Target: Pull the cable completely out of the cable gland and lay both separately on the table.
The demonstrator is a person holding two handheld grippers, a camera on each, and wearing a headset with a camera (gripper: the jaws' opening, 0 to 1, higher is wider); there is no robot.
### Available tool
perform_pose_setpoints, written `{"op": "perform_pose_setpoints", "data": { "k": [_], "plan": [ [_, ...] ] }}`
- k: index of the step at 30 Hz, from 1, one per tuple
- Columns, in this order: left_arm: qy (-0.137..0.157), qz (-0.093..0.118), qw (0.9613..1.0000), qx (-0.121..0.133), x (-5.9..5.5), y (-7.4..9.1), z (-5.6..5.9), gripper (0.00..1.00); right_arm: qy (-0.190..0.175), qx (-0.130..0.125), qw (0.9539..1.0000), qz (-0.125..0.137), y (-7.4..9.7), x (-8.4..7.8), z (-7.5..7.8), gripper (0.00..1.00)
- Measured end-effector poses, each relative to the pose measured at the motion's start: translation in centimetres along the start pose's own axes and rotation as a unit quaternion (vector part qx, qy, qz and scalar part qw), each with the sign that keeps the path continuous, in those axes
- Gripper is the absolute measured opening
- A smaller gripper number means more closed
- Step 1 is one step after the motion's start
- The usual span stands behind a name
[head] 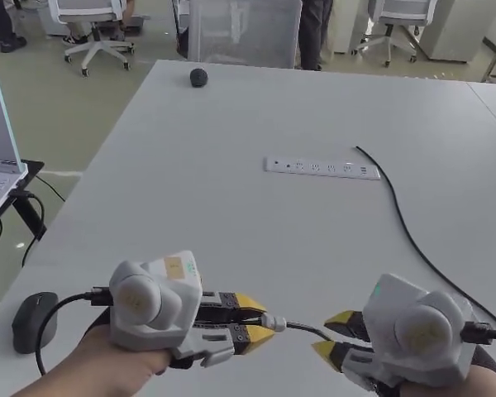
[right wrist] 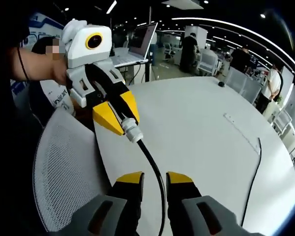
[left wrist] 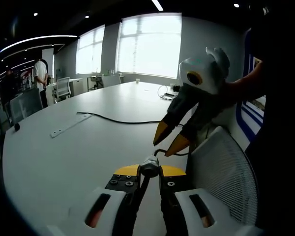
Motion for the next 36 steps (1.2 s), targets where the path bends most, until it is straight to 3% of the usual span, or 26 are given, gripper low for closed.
{"op": "perform_pose_setpoints", "data": {
  "k": [2, 7, 16, 22, 26, 36],
  "plan": [
    [0.000, 0.000, 1.0000, 0.000, 0.0, 0.0, 0.0, 0.15, 0.027, -0.006, 0.9996, 0.006, -0.3, 0.7, -0.3, 0.18],
    [0.001, 0.002, 1.0000, -0.002, 0.1, 0.0, 0.0, 0.15, 0.054, 0.002, 0.9985, 0.006, -1.1, 1.5, -0.7, 0.14],
    [0.003, 0.002, 1.0000, -0.001, 0.0, 0.1, 0.2, 0.15, 0.081, 0.015, 0.9966, 0.010, -1.8, 2.0, -0.8, 0.06],
    [0.003, 0.000, 1.0000, -0.001, -0.1, 0.1, 0.2, 0.15, 0.091, 0.010, 0.9957, 0.013, -2.0, 2.0, -0.9, 0.02],
    [0.009, 0.010, 0.9999, 0.002, 0.1, 0.2, -0.1, 0.15, 0.059, 0.001, 0.9978, 0.028, -1.7, 2.1, -0.5, 0.01],
    [0.005, 0.009, 0.9999, 0.000, 0.4, -0.2, -0.3, 0.15, 0.014, 0.002, 0.9996, 0.025, -1.8, 1.6, 0.1, 0.00]
  ]
}}
Point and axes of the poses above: the centre of the closed fingertips' face, and the gripper's own axes: y roughly backward along the fingers, z roughly to its right, x roughly out of its top, the point moved 10 cm from there along y, roughly backward along the fingers, and after that the axes turned 1 degree about x, right-handed, at the moved point
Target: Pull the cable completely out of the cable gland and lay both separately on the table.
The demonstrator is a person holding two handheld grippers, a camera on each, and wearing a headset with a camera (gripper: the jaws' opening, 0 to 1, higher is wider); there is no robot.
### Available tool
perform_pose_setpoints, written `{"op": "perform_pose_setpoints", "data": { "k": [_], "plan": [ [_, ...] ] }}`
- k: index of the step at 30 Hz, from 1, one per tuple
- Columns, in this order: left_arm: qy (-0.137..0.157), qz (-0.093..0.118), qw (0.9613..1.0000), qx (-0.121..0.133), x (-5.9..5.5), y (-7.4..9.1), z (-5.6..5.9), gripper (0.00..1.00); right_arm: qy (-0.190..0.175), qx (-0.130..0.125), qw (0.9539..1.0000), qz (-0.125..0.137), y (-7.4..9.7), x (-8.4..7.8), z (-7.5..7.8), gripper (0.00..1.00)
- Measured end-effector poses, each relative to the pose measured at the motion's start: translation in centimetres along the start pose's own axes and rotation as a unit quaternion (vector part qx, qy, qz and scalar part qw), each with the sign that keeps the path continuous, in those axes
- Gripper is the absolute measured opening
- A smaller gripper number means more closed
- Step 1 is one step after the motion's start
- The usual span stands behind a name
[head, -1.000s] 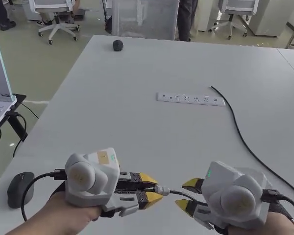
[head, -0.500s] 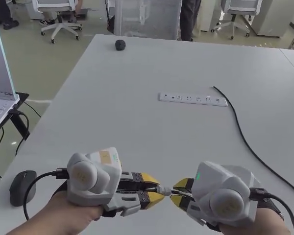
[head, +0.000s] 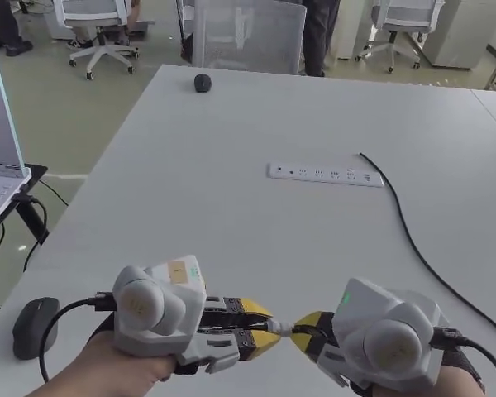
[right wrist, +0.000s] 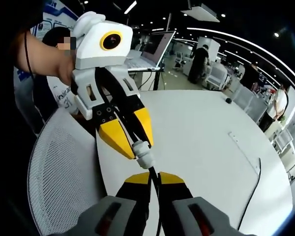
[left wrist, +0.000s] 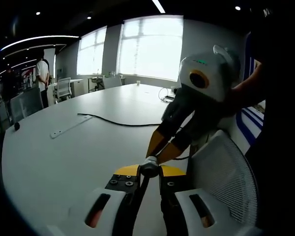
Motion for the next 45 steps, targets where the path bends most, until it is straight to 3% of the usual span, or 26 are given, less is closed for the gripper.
{"op": "perform_pose_setpoints", "data": {
  "k": [12, 15, 23, 27, 29, 35, 39, 45],
  "plan": [
    [-0.003, 0.000, 1.0000, -0.003, 0.2, -0.1, -0.4, 0.15, -0.077, -0.005, 0.9969, -0.015, 0.2, -2.1, 1.2, 0.00],
    [-0.003, -0.002, 1.0000, -0.004, 0.2, -0.2, -0.4, 0.15, -0.134, 0.005, 0.9909, -0.007, 0.2, -2.7, 1.2, 0.00],
    [-0.002, -0.002, 1.0000, -0.003, 0.2, -0.2, -0.5, 0.15, -0.152, -0.002, 0.9879, -0.029, 0.1, -4.1, 1.9, 0.00],
    [-0.001, -0.003, 1.0000, -0.002, 0.2, -0.2, -0.6, 0.15, -0.174, 0.001, 0.9837, -0.044, -0.1, -4.8, 2.0, 0.00],
    [-0.002, -0.003, 1.0000, -0.002, 0.3, -0.1, -0.6, 0.15, -0.203, -0.002, 0.9773, -0.058, -0.2, -5.4, 2.0, 0.00],
    [0.000, -0.003, 1.0000, -0.002, 0.3, -0.2, -0.7, 0.15, -0.241, 0.006, 0.9674, -0.079, -0.6, -6.3, 2.0, 0.00],
    [0.001, -0.003, 1.0000, -0.002, 0.2, -0.2, -0.7, 0.15, -0.242, 0.009, 0.9671, -0.079, -0.6, -6.3, 2.0, 0.00],
    [0.001, -0.003, 1.0000, 0.002, 0.2, -0.1, -0.7, 0.15, -0.212, 0.007, 0.9748, -0.070, -0.4, -6.2, 2.0, 0.00]
  ]
}}
Point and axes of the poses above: the centre of the closed fingertips' face, and the gripper's own axes: y roughly backward along the fingers, z roughly to its right, x roughly out of its top, the point moved 10 cm from there along y, roughly backward along the fingers, and after that the axes turned 1 degree about x, right-handed, at the moved point
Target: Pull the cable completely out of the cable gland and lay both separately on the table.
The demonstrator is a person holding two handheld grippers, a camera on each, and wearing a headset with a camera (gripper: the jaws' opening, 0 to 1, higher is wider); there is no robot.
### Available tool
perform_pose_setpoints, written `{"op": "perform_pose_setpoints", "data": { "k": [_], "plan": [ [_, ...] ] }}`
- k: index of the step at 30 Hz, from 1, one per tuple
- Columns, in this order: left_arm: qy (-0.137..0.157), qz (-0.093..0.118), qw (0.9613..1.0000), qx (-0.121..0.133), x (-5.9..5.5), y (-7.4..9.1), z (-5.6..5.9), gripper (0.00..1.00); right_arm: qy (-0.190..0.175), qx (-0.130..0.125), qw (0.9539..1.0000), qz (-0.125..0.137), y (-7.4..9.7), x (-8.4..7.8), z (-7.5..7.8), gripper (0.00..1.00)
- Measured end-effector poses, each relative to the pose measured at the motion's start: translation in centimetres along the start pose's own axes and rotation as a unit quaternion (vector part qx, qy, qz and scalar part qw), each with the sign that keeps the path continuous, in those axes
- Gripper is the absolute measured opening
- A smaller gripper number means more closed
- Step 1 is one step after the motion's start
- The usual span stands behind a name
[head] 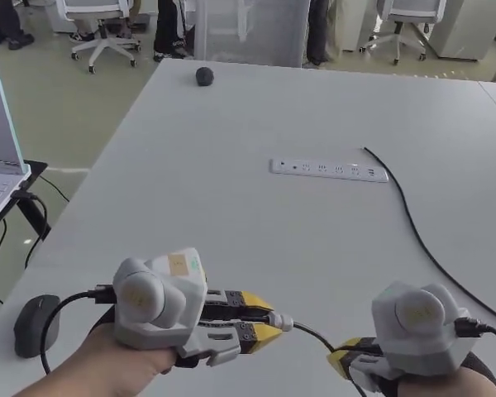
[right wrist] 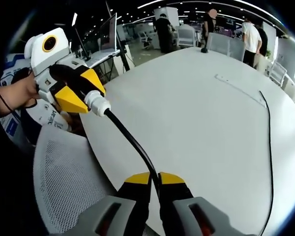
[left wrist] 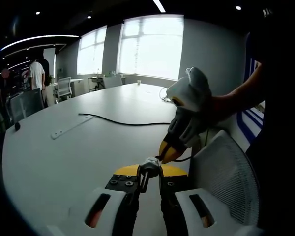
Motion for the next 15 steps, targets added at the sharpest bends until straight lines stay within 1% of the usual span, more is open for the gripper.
{"op": "perform_pose_setpoints", "data": {
  "k": [2, 3, 4, 6, 8, 9, 11, 12, 13, 14, 15],
  "plan": [
    [-0.001, 0.001, 1.0000, 0.000, 0.0, 0.0, 0.0, 0.15, 0.001, 0.003, 1.0000, 0.001, 0.0, -0.1, 0.0, 0.01],
    [0.000, 0.002, 1.0000, 0.001, 0.0, 0.1, 0.0, 0.15, 0.008, 0.004, 1.0000, 0.003, 0.0, -0.1, -0.1, 0.01],
    [0.000, 0.002, 1.0000, 0.001, 0.0, 0.1, 0.0, 0.15, 0.023, 0.002, 0.9997, 0.005, 0.1, -0.1, -0.1, 0.01],
    [-0.001, 0.002, 1.0000, 0.002, 0.1, 0.1, 0.1, 0.15, 0.031, 0.005, 0.9994, 0.011, 0.3, -0.1, -0.3, 0.03],
    [-0.002, 0.001, 1.0000, 0.003, 0.0, 0.1, 0.1, 0.15, 0.031, 0.007, 0.9994, 0.014, 0.3, 0.0, -0.4, 0.08],
    [-0.002, 0.002, 1.0000, 0.003, 0.0, 0.1, 0.2, 0.15, 0.036, 0.003, 0.9993, 0.010, 0.2, 0.0, -0.5, 0.13],
    [-0.005, 0.002, 1.0000, 0.004, 0.0, 0.1, 0.2, 0.15, 0.049, 0.000, 0.9988, 0.010, 0.3, 0.1, -0.7, 0.16],
    [-0.004, 0.002, 1.0000, 0.004, 0.0, 0.1, 0.2, 0.15, 0.053, 0.000, 0.9985, 0.013, 0.4, 0.2, -0.8, 0.16],
    [-0.004, 0.001, 1.0000, 0.004, 0.0, 0.1, 0.2, 0.15, 0.065, 0.004, 0.9976, 0.020, 0.6, 0.5, -1.1, 0.16],
    [-0.004, 0.001, 1.0000, 0.004, 0.0, 0.1, 0.2, 0.15, 0.079, 0.007, 0.9965, 0.029, 0.7, 0.9, -1.2, 0.17],
    [-0.003, 0.001, 1.0000, 0.004, -0.1, 0.1, 0.2, 0.15, 0.101, 0.005, 0.9940, 0.042, 1.0, 1.4, -1.5, 0.17]
  ]
}}
Point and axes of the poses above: the centre of the closed fingertips' face, and the gripper's own axes: y roughly backward along the fingers, z roughly to its right, x roughly out of its top, the point moved 10 cm from there along y, roughly backward along the fingers, and after that the axes turned 1 degree about x, right-handed, at the moved point
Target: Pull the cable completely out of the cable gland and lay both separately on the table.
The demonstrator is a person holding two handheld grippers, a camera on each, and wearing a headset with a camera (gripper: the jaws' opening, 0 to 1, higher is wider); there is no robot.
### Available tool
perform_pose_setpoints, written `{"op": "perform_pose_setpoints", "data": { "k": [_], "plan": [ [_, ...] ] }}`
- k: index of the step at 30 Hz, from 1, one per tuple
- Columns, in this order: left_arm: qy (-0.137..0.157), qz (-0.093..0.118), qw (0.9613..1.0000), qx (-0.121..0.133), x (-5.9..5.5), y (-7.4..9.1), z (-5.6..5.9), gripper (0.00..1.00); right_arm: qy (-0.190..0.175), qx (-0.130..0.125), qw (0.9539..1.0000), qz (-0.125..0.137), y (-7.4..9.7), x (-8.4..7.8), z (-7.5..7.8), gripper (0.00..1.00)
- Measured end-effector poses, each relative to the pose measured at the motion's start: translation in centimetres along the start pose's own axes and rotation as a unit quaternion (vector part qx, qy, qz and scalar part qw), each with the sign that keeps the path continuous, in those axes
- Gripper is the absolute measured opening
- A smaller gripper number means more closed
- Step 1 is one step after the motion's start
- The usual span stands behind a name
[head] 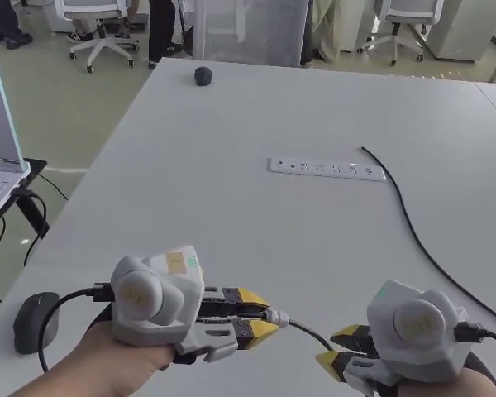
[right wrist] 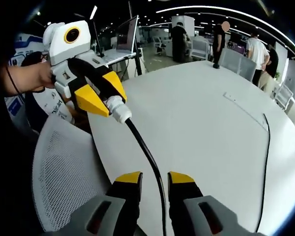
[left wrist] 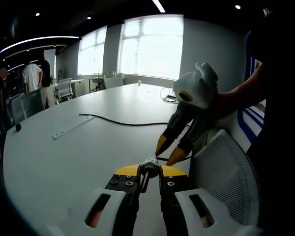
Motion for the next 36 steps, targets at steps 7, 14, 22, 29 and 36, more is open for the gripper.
{"op": "perform_pose_setpoints", "data": {
  "k": [7, 14, 22, 29, 36],
  "plan": [
    [0.003, -0.003, 1.0000, -0.001, -0.2, 0.1, 0.0, 0.15, 0.058, 0.019, 0.9974, 0.038, 0.3, 2.9, -0.8, 0.16],
    [0.004, -0.002, 1.0000, -0.002, 0.0, 0.1, 0.1, 0.15, 0.118, 0.032, 0.9920, 0.030, -0.5, 3.9, -1.4, 0.15],
    [0.006, -0.001, 1.0000, -0.001, 0.0, 0.2, 0.1, 0.15, 0.153, 0.034, 0.9870, 0.036, -0.6, 4.7, -1.9, 0.06],
    [0.004, -0.001, 1.0000, -0.002, 0.1, 0.1, 0.4, 0.15, 0.167, 0.035, 0.9848, 0.032, -0.5, 4.5, -2.1, 0.01],
    [0.004, 0.003, 1.0000, -0.001, 0.1, 0.2, 0.4, 0.15, 0.153, 0.038, 0.9870, 0.031, -0.5, 4.4, -2.0, 0.00]
  ]
}}
Point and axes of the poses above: the centre of the closed fingertips' face, and the gripper's own axes: y roughly backward along the fingers, z roughly to its right, x roughly out of its top, the point moved 10 cm from there along y, roughly backward along the fingers, and after that the axes turned 1 degree about x, right-handed, at the moved point
